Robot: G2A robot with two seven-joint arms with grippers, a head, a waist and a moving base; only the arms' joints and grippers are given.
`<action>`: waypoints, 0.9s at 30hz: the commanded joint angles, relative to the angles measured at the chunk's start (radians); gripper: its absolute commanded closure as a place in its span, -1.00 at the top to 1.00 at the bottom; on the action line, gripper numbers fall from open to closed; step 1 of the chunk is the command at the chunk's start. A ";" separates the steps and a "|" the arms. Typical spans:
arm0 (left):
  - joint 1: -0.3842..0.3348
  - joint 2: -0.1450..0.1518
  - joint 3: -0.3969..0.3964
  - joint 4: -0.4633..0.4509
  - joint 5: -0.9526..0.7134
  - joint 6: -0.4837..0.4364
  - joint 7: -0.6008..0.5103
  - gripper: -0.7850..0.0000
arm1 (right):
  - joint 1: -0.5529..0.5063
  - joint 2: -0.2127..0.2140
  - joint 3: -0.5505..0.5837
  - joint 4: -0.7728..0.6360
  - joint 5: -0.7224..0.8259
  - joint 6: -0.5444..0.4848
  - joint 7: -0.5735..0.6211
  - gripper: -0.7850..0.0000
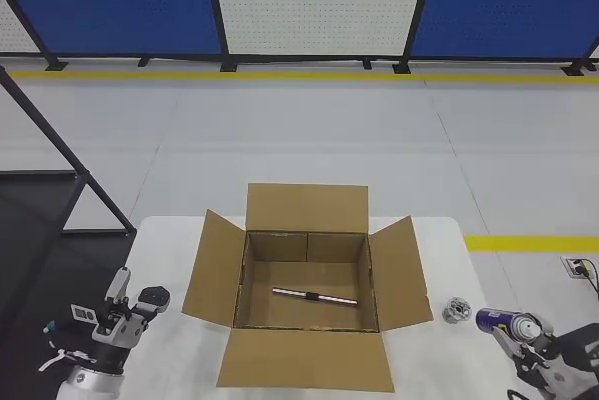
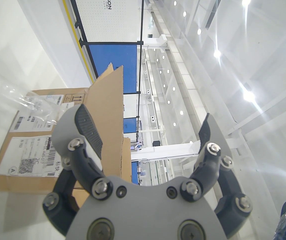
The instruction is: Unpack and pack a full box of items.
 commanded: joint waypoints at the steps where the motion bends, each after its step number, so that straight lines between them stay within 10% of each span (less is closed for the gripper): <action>1: 0.000 0.000 0.000 0.000 0.000 0.000 0.000 1.00 | -0.003 0.004 -0.022 0.000 -0.039 -0.022 0.006 -1.00; 15: 0.010 -0.001 -0.021 0.005 -0.028 -0.002 0.019 1.00 | 0.113 0.024 -0.299 0.197 -0.465 0.141 0.083 -1.00; 27: 0.007 -0.001 -0.014 0.003 -0.016 0.000 0.022 1.00 | 0.186 0.032 -0.301 0.377 -0.452 0.253 0.068 -1.00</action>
